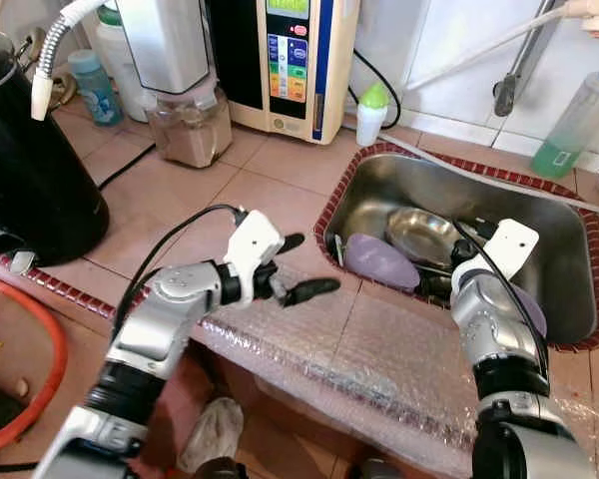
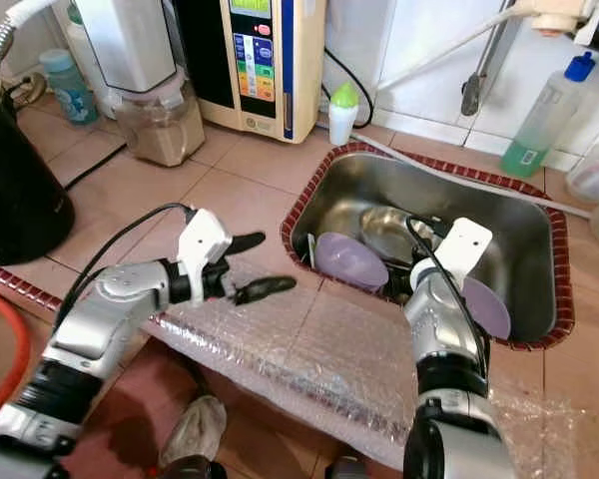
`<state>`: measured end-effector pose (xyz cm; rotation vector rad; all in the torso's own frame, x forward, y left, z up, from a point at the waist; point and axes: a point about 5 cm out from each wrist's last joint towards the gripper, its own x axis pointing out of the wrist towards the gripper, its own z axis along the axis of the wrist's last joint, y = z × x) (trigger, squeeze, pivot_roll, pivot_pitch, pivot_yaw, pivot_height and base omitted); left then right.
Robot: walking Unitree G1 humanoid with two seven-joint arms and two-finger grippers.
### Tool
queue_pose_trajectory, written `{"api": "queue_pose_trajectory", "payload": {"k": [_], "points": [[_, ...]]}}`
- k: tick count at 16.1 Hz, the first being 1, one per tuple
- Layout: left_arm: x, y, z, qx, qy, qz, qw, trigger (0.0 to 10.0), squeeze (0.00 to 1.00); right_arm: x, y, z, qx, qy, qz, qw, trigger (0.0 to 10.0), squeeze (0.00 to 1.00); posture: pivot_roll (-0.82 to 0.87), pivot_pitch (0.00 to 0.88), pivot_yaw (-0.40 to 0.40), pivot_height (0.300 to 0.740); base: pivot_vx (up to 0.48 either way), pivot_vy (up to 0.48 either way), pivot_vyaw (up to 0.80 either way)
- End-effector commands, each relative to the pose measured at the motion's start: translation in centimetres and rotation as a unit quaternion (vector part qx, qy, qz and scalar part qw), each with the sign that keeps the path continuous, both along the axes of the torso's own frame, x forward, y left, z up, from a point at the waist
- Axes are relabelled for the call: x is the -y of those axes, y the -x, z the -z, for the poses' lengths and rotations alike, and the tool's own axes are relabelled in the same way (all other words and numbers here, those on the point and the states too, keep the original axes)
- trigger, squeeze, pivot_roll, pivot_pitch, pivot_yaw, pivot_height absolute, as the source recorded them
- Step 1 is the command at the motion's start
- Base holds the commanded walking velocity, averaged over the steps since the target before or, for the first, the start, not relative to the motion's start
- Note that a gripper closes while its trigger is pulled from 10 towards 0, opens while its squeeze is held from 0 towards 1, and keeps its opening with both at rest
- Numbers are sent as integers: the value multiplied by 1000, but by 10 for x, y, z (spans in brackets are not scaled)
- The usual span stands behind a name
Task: Kitchen organization
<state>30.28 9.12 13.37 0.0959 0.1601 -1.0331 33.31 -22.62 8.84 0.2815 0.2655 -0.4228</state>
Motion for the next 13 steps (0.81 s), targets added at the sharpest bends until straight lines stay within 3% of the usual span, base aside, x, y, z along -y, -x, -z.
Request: {"api": "queue_pose_trajectory", "payload": {"k": [1,2,4,5,6,8,10,11,12,13], "points": [[-4,-4,-9,25,10,-28,999,10000,1000,0,1,-5,8,6,-13,1000,10000,1000,-69,11,36,740,0,0,0],[-6,-6,-17,53,41,-78,995,10000,1000,-5,7,-8,24,33,-52,998,10000,1000,-64,5,33,740,0,0,0],[-8,-5,-23,49,85,-103,990,10000,1000,-8,13,-8,34,52,-65,996,10000,1000,-58,0,31,740,0,0,0],[-8,-2,-24,45,112,-126,985,10000,1000,-14,18,-14,71,59,-80,992,10000,1000,-54,0,29,740,0,0,0],[-9,-1,-23,54,106,-133,984,10000,1000,-18,19,-17,83,60,-89,991,10000,1000,-54,0,31,740,0,0,0],[-16,2,-10,35,84,-230,969,10000,1000,-28,25,-31,125,99,-104,982,10000,1000,-51,0,35,740,0,0,0],[-19,4,-7,29,89,-264,960,10000,1000,-35,27,-40,161,114,-123,973,10000,1000,-50,0,36,740,0,0,0],[-27,6,-6,44,84,-306,947,10000,0,-39,32,-41,167,123,-142,968,10000,341,-50,0,35,740,0,0,0],[-31,7,-7,52,84,-329,939,10000,0,-41,35,-41,167,128,-151,966,10000,0,-50,0,35,740,0,0,0],[-42,8,-9,69,97,-379,918,10000,0,-42,41,-38,166,143,-165,962,10000,0,-44,0,24,740,0,0,0]]}}
